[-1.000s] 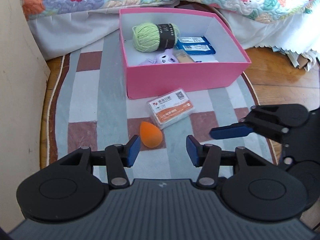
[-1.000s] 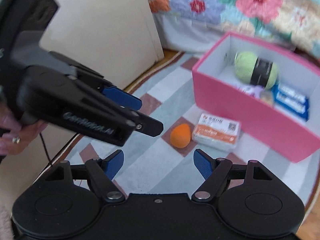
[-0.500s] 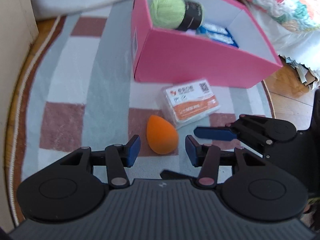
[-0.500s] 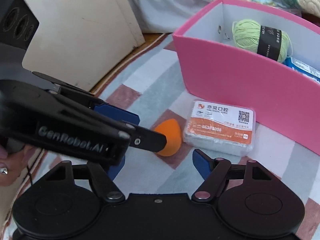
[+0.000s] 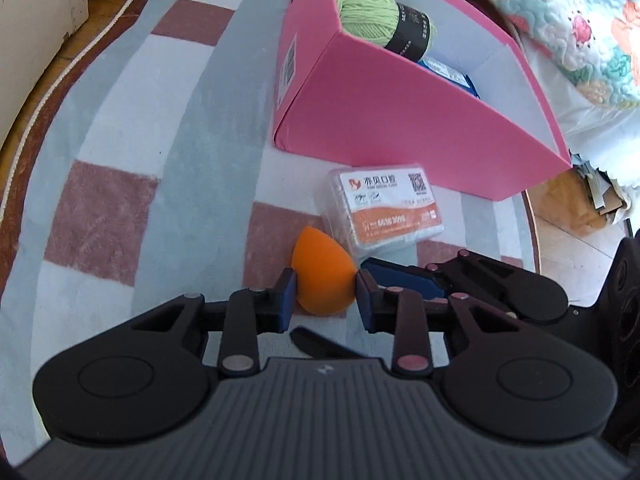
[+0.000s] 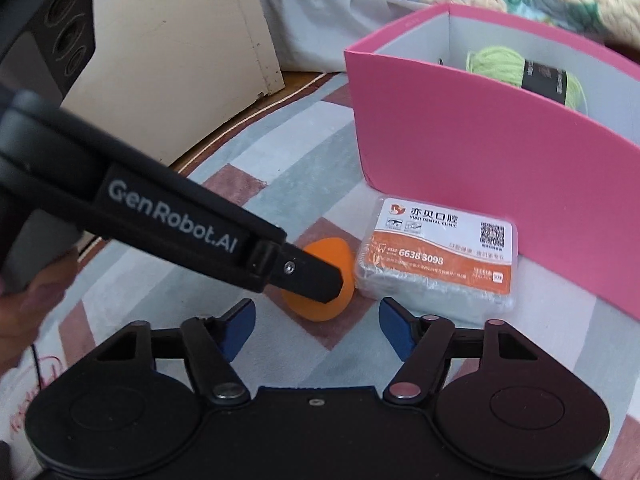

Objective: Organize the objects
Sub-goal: 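Lower the right gripper to the orange makeup sponge and close on it, then lift the sponge with the right gripper over the pink box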

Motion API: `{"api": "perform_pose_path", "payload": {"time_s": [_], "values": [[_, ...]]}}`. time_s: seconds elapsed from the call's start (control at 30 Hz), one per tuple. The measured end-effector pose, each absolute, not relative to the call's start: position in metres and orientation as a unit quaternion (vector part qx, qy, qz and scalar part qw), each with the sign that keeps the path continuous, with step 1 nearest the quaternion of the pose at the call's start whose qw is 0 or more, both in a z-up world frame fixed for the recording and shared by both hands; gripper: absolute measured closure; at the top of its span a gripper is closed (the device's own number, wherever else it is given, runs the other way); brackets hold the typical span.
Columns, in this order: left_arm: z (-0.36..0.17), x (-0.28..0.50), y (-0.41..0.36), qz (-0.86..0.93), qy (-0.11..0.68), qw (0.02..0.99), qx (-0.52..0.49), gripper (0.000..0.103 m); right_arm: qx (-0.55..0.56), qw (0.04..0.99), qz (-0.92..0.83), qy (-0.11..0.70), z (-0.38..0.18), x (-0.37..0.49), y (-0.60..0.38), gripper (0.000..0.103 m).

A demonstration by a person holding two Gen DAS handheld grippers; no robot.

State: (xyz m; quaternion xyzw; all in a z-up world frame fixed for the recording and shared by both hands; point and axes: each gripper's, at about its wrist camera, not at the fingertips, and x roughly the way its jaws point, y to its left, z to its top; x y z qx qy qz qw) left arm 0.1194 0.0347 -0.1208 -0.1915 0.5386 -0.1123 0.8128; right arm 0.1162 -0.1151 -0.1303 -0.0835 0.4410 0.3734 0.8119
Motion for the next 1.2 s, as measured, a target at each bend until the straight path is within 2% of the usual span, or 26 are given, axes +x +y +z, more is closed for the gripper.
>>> {"api": "perform_pose_path", "payload": {"time_s": [0.17, 0.37, 0.47, 0.73, 1.2], "values": [[-0.12, 0.113, 0.026, -0.12, 0.542, 0.808, -0.196, 0.074, -0.077, 0.817, 0.37, 0.436, -0.13, 0.112, -0.122, 0.044], [-0.115, 0.11, 0.016, -0.115, 0.55, 0.811, -0.165, 0.074, -0.091, 0.82, 0.372, 0.425, -0.129, 0.105, -0.12, 0.054], [-0.108, 0.104, 0.008, -0.111, 0.562, 0.807, -0.14, 0.074, -0.088, 0.813, 0.367, 0.444, -0.126, 0.101, -0.121, 0.059], [-0.078, 0.079, -0.01, -0.122, 0.566, 0.806, -0.123, 0.074, -0.078, 0.8, 0.357, 0.477, -0.098, 0.079, -0.133, 0.06], [-0.02, 0.056, -0.048, -0.198, 0.57, 0.791, -0.103, 0.073, -0.062, 0.812, 0.313, 0.489, -0.046, 0.047, -0.167, 0.06]]}}
